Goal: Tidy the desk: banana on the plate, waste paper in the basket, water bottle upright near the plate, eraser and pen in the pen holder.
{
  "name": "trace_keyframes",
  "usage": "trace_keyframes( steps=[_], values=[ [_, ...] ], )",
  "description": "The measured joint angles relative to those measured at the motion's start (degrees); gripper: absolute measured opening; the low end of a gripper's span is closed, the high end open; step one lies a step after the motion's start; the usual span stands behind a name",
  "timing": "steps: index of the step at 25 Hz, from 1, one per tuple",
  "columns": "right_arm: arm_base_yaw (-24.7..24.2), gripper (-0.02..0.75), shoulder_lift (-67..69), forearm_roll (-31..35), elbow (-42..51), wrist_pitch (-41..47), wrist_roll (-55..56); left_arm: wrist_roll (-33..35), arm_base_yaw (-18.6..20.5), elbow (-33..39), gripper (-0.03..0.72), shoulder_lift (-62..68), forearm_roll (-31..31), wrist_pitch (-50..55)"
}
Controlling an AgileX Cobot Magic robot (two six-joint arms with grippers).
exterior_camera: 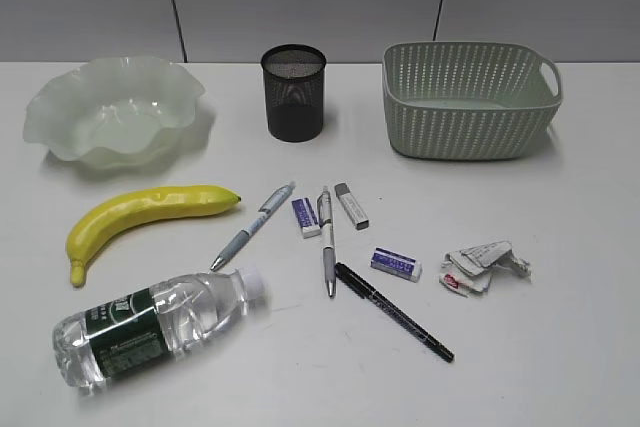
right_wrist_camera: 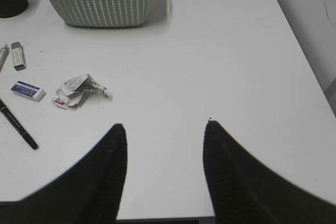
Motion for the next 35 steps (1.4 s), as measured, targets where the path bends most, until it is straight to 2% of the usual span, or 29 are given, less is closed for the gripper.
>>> trace_keyframes(
  steps=[10, 16, 21, 26, 30, 33, 35],
  values=[
    [0.0, 0.384, 0.0, 0.0, 0.0, 0.0, -0.1, 0.0, -0.2, 0.0, 0.286, 0.0, 0.0, 0.0],
    [0.0, 0.384, 0.9, 0.0, 0.0, 0.0, -0.8, 0.0, -1.3, -0.5, 0.246, 2.0, -1.1, -0.3],
    [0.0, 0.384, 3.1, 0.6, -0.1, -0.6, -5.5, 0.0, -2.0, -1.9, 0.241, 8.9, -1.5, -7.8],
    [0.0, 0.378, 5.8, 0.8, -0.1, -0.9, -6.4, 0.0, -2.3, -2.1, 0.241, 20.3, -2.0, -21.3],
    [0.0, 0.354, 7.8, 1.0, -0.1, -0.9, -6.7, 0.3, -3.5, -2.9, 0.241, 32.0, -5.0, -31.0],
    [0.0, 0.340, 8.5, 1.2, -0.1, -0.9, -6.9, 3.5, -3.8, -6.4, 0.246, 43.3, -6.9, -32.0],
    [0.0, 0.338, 8.5, 1.2, -0.1, -0.9, -6.9, 7.6, -4.2, -9.8, 0.277, 52.3, -7.9, -30.5]
  ],
)
